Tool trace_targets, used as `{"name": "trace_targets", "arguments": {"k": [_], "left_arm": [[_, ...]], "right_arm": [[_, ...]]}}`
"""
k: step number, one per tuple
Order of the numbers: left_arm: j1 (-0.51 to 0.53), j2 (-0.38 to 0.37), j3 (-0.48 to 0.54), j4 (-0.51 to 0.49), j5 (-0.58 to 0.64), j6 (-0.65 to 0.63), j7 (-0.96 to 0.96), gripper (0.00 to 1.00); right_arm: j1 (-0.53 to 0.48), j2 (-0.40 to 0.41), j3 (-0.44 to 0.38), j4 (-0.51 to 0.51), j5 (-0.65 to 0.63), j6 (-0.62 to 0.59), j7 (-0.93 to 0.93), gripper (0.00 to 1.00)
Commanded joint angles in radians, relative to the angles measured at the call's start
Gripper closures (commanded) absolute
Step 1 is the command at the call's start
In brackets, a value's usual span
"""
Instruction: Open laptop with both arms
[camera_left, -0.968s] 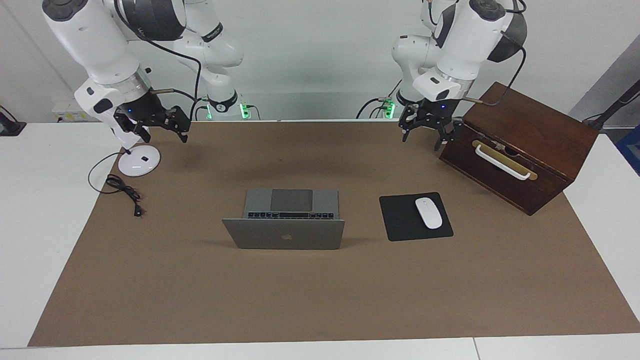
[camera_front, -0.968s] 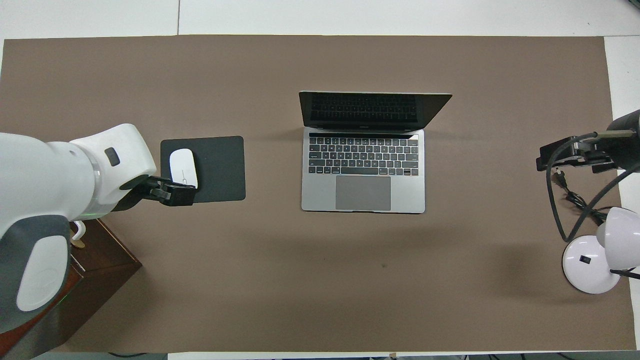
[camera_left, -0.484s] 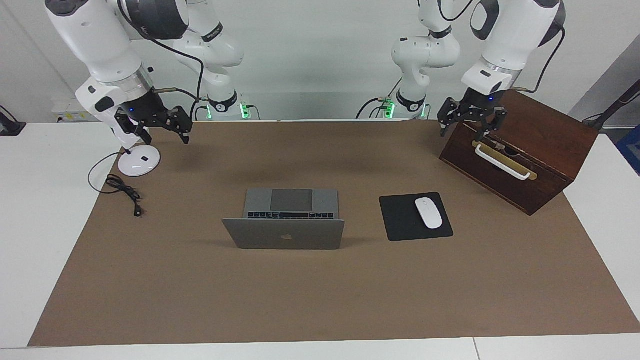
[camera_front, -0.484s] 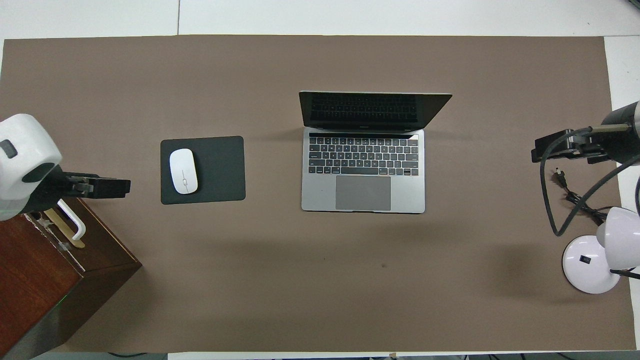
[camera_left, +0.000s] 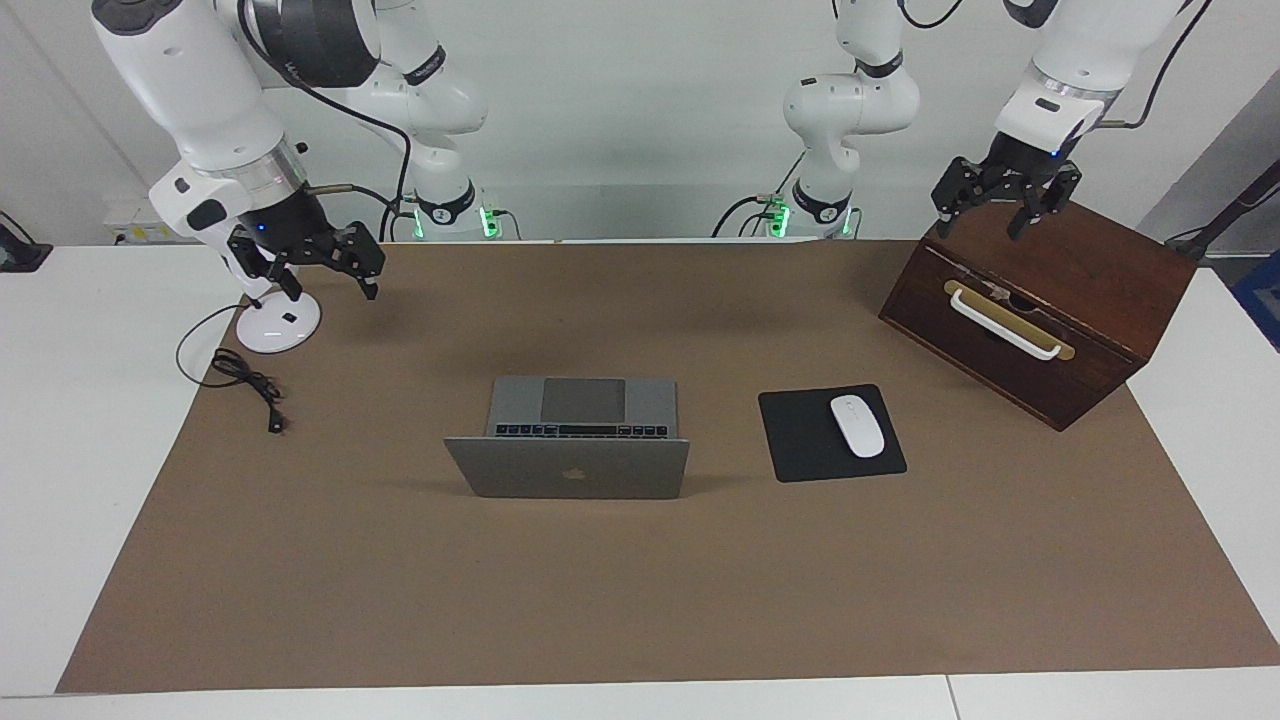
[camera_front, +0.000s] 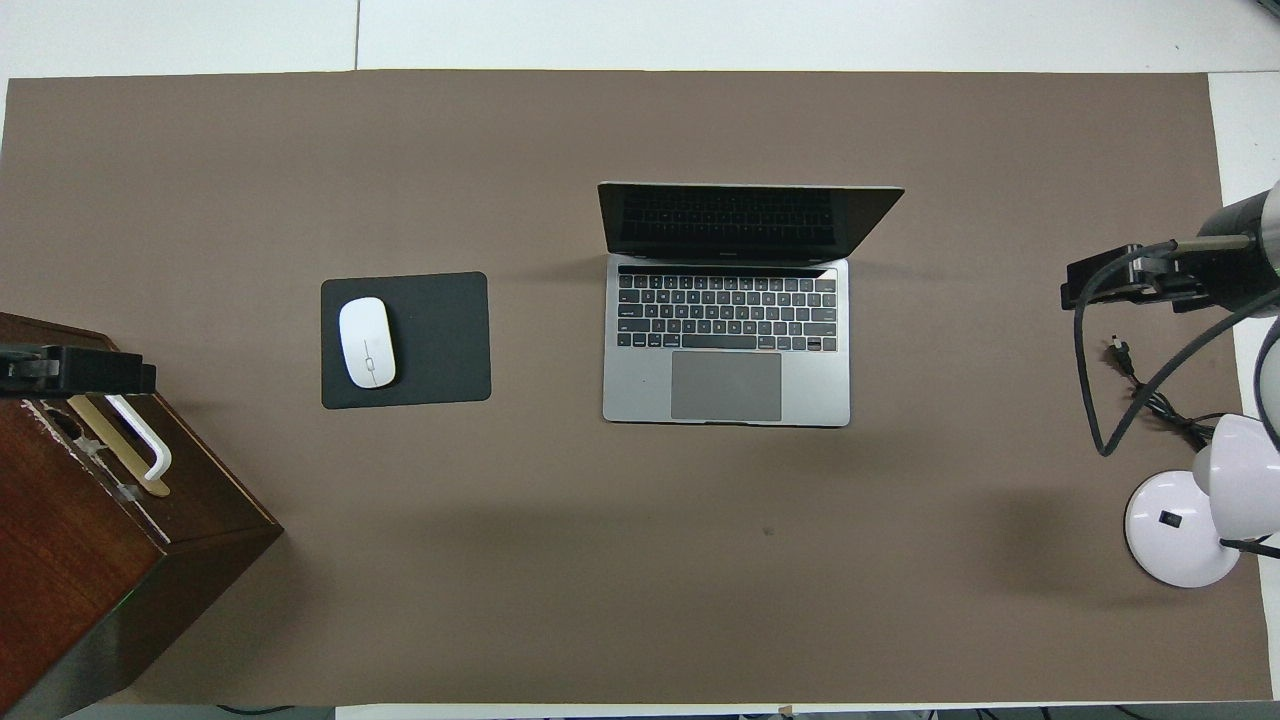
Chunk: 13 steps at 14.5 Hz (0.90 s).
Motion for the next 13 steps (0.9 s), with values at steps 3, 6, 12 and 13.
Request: {"name": "trace_targets", "arguments": {"k": [3, 6, 12, 13], "left_arm": [[0.003, 0.047, -0.010, 0.069, 0.015, -0.083, -0.027, 0.00], [0.003, 0.047, -0.010, 0.063, 0.015, -0.086, -0.016, 0.00], [0.004, 0.044, -0.007, 0.060, 0.013, -0.106, -0.016, 0.00], [0.003, 0.044, -0.006, 0.060, 0.013, -0.106, -0.016, 0.00]], "right_arm": [[0.000, 0.012, 0.027, 0.009, -0.044, 0.044, 0.046, 0.00], [0.000, 0.012, 0.027, 0.008, -0.038, 0.044, 0.075, 0.00], [0.000, 0.012, 0.027, 0.006, -0.034, 0.046, 0.073, 0.00], [0.000, 0.012, 0.026, 0.006, -0.032, 0.044, 0.075, 0.00]]}}
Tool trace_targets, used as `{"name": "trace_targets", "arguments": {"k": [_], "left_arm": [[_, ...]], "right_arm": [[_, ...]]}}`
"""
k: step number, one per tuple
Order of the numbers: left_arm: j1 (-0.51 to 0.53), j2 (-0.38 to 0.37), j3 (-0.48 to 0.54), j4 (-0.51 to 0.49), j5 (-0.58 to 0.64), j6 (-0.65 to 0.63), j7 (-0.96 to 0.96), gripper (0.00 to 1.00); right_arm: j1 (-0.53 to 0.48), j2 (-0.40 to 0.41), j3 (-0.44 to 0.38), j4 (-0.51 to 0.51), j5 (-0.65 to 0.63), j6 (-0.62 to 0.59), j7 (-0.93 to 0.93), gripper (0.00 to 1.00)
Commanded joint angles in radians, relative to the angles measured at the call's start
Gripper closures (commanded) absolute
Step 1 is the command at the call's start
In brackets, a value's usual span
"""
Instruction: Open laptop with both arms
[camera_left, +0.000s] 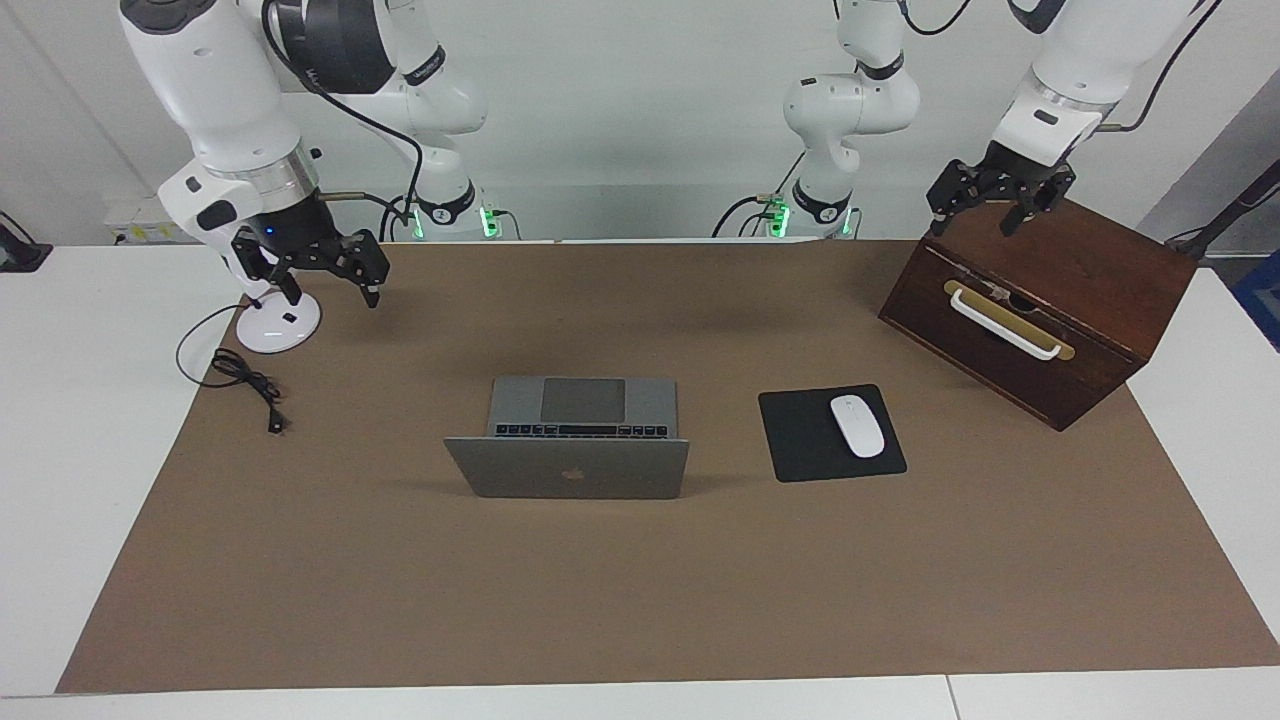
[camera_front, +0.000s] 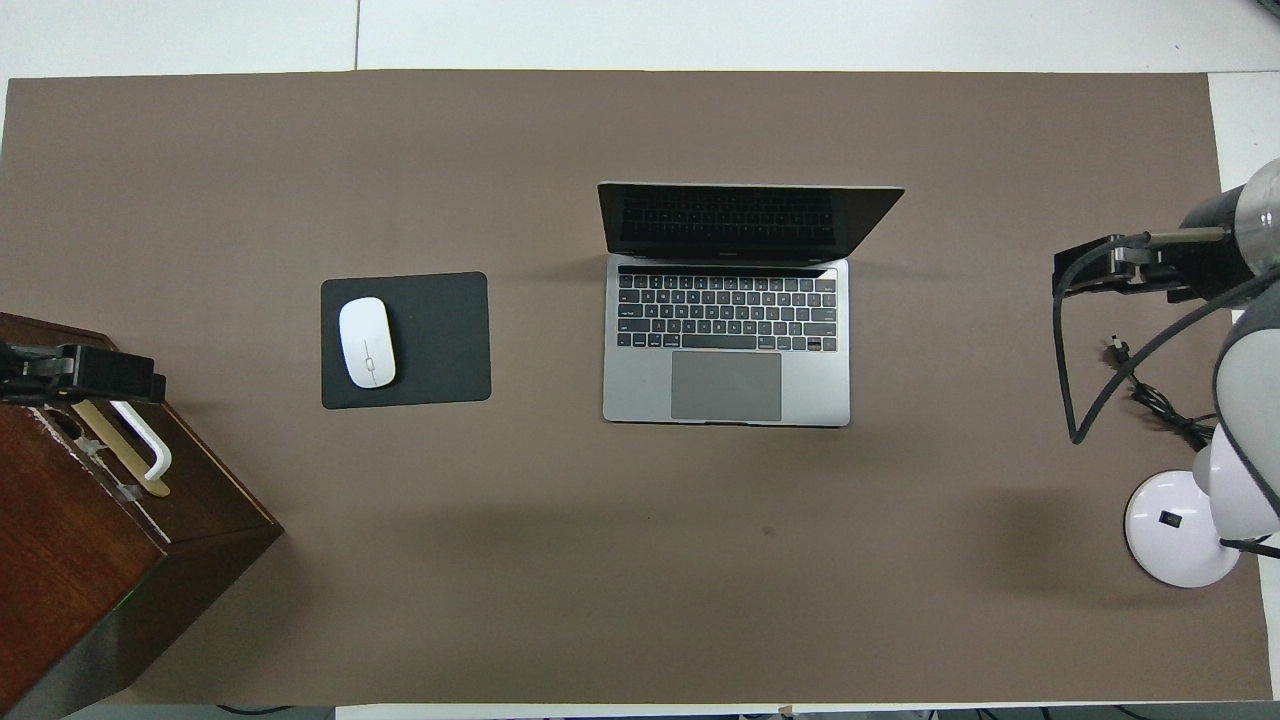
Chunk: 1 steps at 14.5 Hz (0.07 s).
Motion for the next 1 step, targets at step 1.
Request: {"name": "trace_targets", "arguments": {"k": [1], "left_arm": [[0.003, 0.009, -0.001, 0.024, 0.013, -0.027, -0.003, 0.00]], "right_arm": [[-0.001, 0.007, 0.004, 0.007, -0.007, 0.015, 0.020, 0.00]]}}
